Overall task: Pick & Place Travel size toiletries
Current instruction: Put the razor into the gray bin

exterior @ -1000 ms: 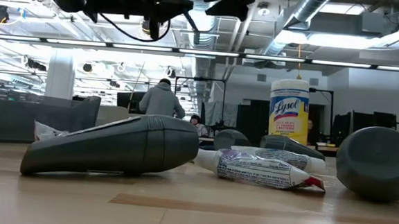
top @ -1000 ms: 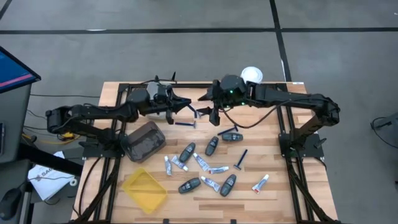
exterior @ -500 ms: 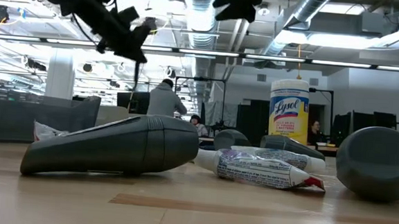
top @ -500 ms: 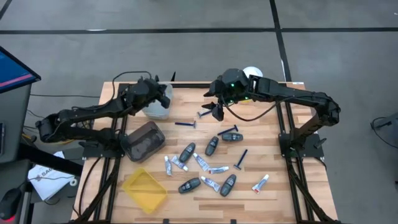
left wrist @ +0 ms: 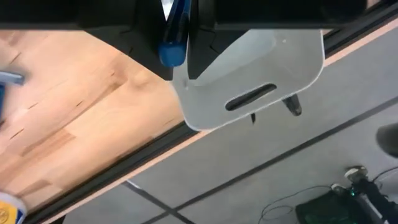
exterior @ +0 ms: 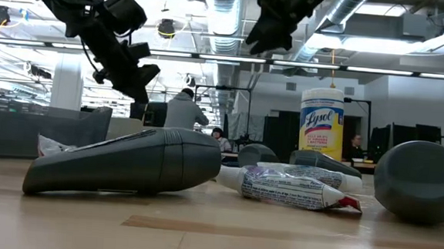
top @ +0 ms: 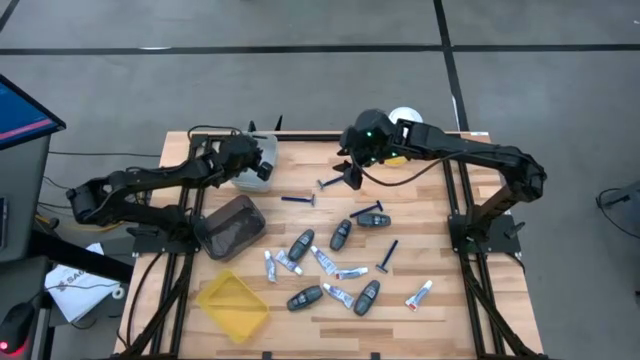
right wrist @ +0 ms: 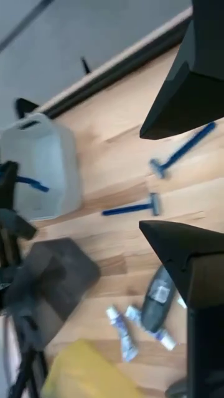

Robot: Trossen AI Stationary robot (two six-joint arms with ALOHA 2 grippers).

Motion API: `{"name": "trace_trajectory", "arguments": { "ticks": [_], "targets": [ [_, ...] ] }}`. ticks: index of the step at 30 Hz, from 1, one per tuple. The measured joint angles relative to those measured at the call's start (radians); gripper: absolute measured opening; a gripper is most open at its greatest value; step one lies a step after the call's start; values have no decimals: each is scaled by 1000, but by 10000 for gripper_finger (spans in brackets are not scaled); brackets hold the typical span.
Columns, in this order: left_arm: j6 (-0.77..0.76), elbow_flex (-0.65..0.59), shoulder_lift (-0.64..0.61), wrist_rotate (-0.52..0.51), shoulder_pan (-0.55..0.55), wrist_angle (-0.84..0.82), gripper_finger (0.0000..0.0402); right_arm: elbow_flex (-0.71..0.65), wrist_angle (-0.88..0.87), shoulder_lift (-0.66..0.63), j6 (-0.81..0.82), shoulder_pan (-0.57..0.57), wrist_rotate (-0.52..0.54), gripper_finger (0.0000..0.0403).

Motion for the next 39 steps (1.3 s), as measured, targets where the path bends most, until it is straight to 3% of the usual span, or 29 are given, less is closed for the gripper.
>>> {"name": "trace_trajectory", "arguments": {
  "ticks": [7, 18, 24, 32, 39],
  "targets": [
    [109, 0, -10, 62, -3, 4, 75, -26, -7, 0, 25, -1, 0, 220],
    [57, 62, -36, 244, -38, 3, 240, 7, 9, -68, 28, 15, -28, 215],
    [90, 170, -49, 373, -112, 15, 227, 29, 64, -264, -8, 32, -31, 190],
    [162, 195, 26, 392, -218, 8, 180, 31, 35, -566, -59, 29, -28, 135],
    [163, 195, 193, 435, -274, 9, 203, 21, -2, -724, -119, 82, -31, 90]
  ]
}}
